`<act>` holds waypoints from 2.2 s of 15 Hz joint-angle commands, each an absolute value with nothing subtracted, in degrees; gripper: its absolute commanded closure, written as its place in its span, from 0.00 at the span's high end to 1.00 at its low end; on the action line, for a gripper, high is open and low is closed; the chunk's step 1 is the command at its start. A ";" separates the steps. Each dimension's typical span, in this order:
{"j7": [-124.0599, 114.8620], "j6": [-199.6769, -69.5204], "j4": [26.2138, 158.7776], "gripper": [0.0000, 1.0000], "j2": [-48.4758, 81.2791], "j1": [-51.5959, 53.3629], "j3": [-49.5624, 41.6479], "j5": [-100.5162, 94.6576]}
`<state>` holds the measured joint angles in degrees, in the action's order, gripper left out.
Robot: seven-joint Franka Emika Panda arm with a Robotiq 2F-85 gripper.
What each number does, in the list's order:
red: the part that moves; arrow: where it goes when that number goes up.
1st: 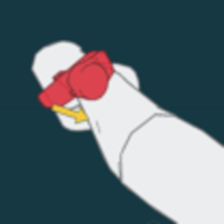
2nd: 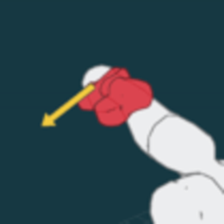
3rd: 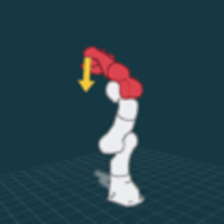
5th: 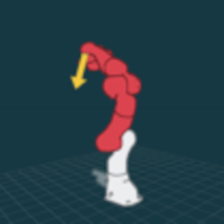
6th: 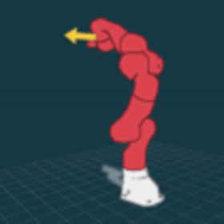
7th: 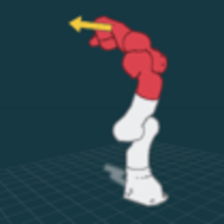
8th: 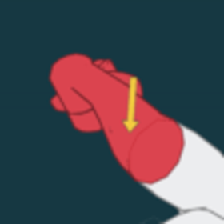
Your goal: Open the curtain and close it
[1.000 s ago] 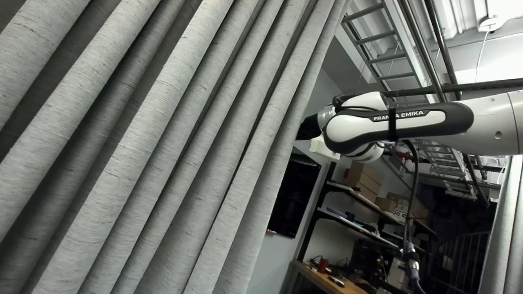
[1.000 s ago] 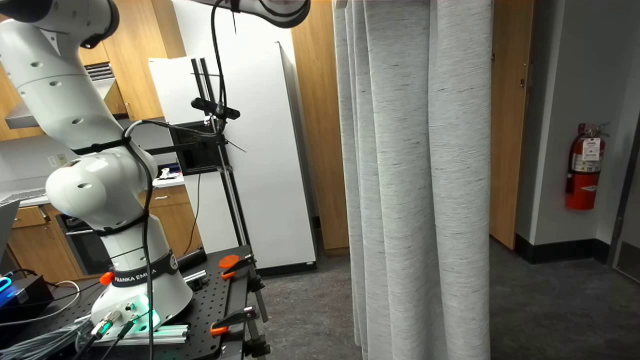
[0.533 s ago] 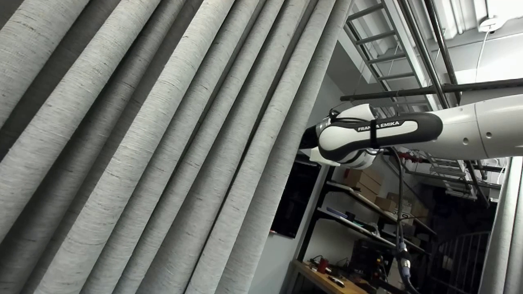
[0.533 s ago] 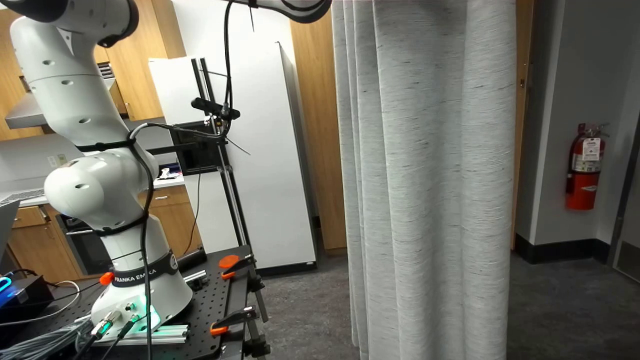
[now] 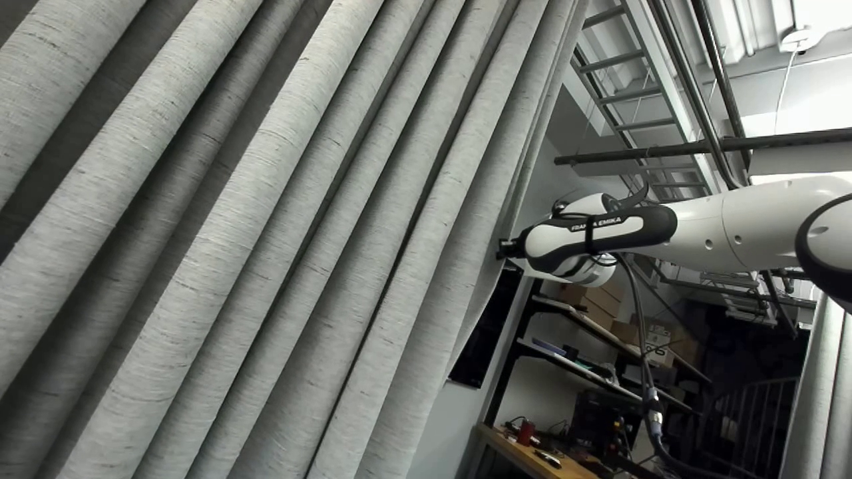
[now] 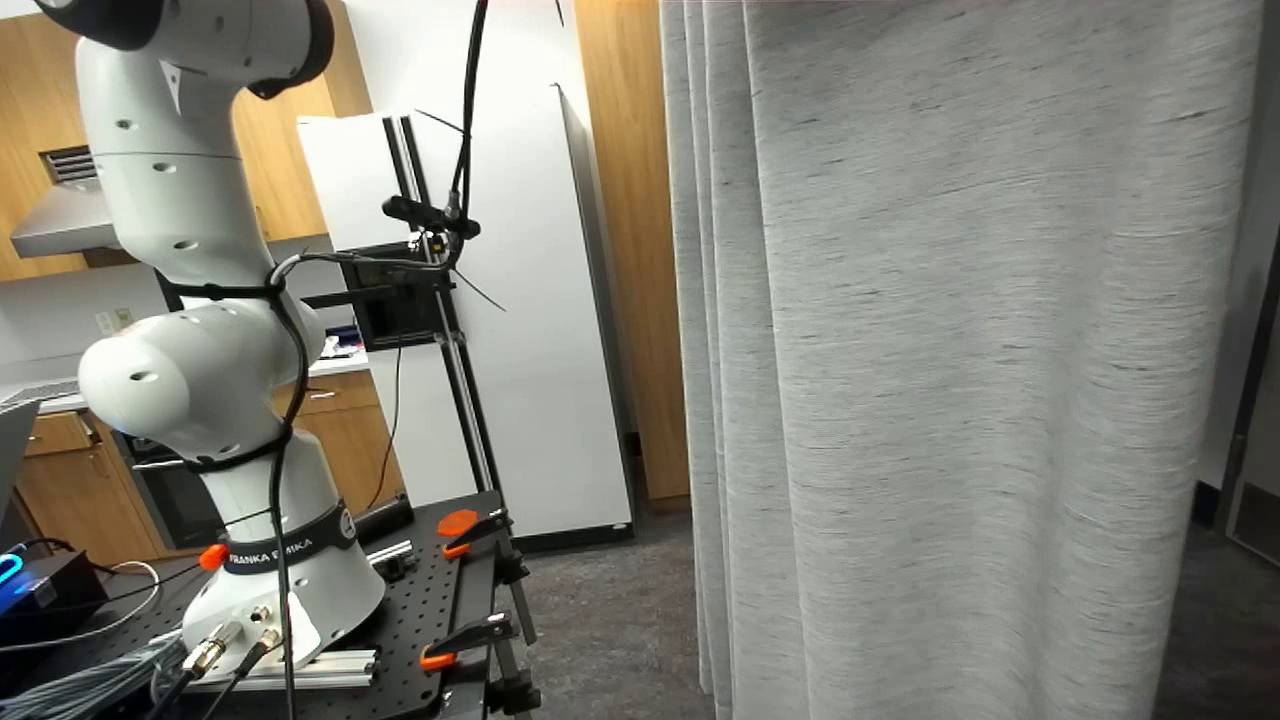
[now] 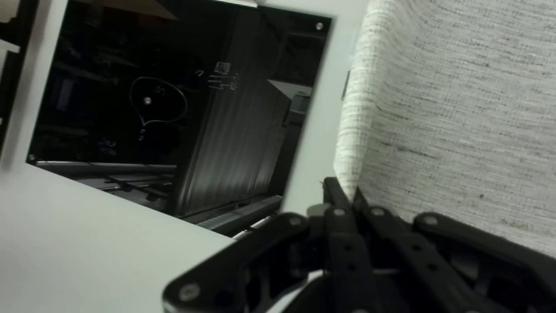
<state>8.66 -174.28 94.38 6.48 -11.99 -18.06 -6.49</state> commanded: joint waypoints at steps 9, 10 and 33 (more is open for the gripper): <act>8.93 -170.91 85.13 0.00 17.60 -26.03 -23.38 -6.42; 8.92 -171.00 84.74 0.00 18.22 -27.08 -23.87 -6.39; 8.07 -176.12 85.15 0.00 21.62 -39.78 -35.75 -6.90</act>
<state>8.78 -177.86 82.71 17.96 -37.97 -33.67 -6.76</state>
